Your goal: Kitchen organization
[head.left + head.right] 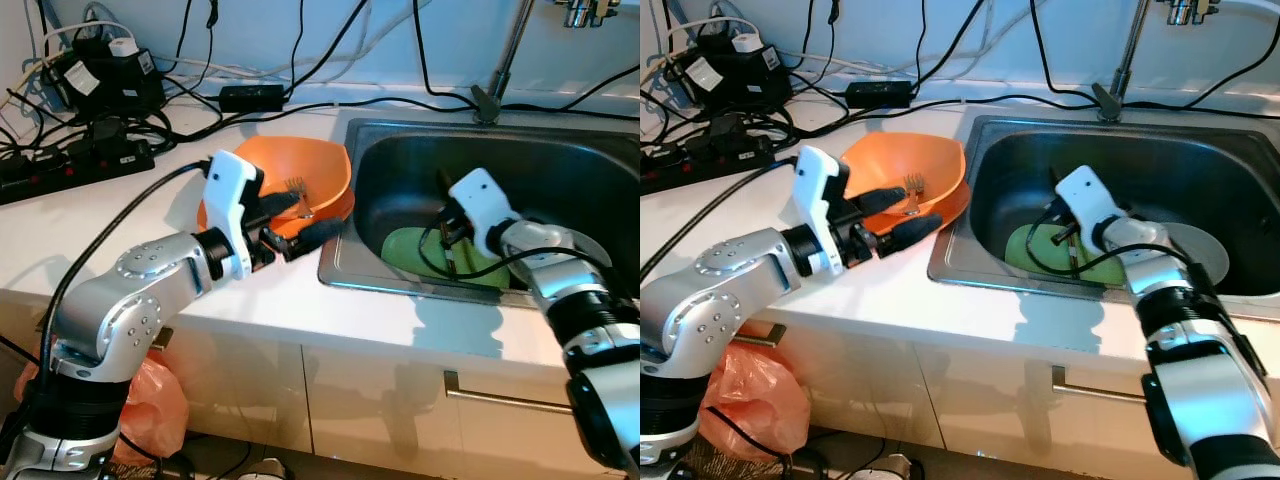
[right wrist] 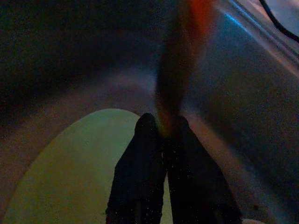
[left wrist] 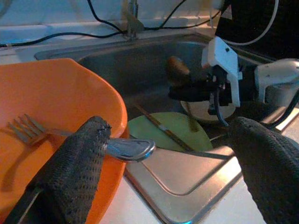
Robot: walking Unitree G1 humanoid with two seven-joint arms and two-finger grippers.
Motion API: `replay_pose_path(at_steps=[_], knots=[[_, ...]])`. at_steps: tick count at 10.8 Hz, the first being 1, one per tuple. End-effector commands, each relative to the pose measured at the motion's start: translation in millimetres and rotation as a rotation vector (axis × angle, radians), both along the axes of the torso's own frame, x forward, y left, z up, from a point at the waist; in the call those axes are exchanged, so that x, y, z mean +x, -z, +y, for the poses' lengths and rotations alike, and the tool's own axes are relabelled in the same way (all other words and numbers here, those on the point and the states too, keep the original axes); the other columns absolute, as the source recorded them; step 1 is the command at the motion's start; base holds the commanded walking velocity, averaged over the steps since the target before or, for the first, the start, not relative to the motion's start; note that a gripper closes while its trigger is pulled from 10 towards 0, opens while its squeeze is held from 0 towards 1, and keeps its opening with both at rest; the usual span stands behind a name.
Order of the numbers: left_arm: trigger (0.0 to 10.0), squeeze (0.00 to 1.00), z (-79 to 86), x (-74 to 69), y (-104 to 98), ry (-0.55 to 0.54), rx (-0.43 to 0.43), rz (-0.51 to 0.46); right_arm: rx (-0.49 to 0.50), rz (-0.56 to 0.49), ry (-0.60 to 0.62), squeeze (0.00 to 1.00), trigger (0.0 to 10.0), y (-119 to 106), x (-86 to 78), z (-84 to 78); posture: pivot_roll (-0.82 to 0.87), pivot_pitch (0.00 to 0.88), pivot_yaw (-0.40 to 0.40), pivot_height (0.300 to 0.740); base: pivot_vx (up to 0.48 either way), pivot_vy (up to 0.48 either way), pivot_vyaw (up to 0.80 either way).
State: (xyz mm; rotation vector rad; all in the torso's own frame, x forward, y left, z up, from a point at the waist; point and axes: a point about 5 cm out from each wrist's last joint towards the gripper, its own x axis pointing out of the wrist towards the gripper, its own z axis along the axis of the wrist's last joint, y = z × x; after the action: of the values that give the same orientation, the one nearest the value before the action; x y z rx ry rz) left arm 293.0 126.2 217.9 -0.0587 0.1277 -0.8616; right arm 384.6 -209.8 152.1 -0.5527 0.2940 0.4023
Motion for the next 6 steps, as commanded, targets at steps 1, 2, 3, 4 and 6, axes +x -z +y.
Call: replay_pose_path(at_steps=[1, 2, 3, 4, 6], knots=[[10.0, 0.00, 0.5, -2.4, -0.4, 0.007, 0.020, -0.008, -0.015, -0.021, -0.038, 1.00, 10.0, -7.9, 3.6, 5.8, 0.24, 0.053, 0.074, 0.740, 0.000, 0.000, 0.00], [10.0, 0.00, 0.7, -2.5, 1.3, 0.004, 0.021, -0.007, -0.020, -0.018, -0.067, 1.00, 10.0, -7.3, 4.9, 11.9, 0.24, 0.051, 0.073, 0.740, 0.000, 0.000, 0.00], [10.0, 0.00, 0.8, -2.2, 2.6, 0.003, 0.026, -0.007, -0.016, -0.019, -0.083, 1.00, 10.0, -7.9, 6.0, 16.0, 0.24, 0.049, 0.074, 0.740, 0.000, 0.000, 0.00], [10.0, 0.00, 1.0, -2.1, 3.0, 0.005, 0.030, -0.009, -0.012, -0.018, -0.094, 1.00, 10.0, -8.3, 6.3, 18.2, 0.24, 0.048, 0.074, 0.740, 0.000, 0.000, 0.00], [10.0, 0.00, 1.3, -1.1, 4.2, 0.008, 0.045, -0.019, -0.005, -0.022, -0.126, 1.00, 10.0, -9.5, 6.5, 22.5, 0.23, 0.043, 0.075, 0.740, 0.000, 0.000, 0.00]])
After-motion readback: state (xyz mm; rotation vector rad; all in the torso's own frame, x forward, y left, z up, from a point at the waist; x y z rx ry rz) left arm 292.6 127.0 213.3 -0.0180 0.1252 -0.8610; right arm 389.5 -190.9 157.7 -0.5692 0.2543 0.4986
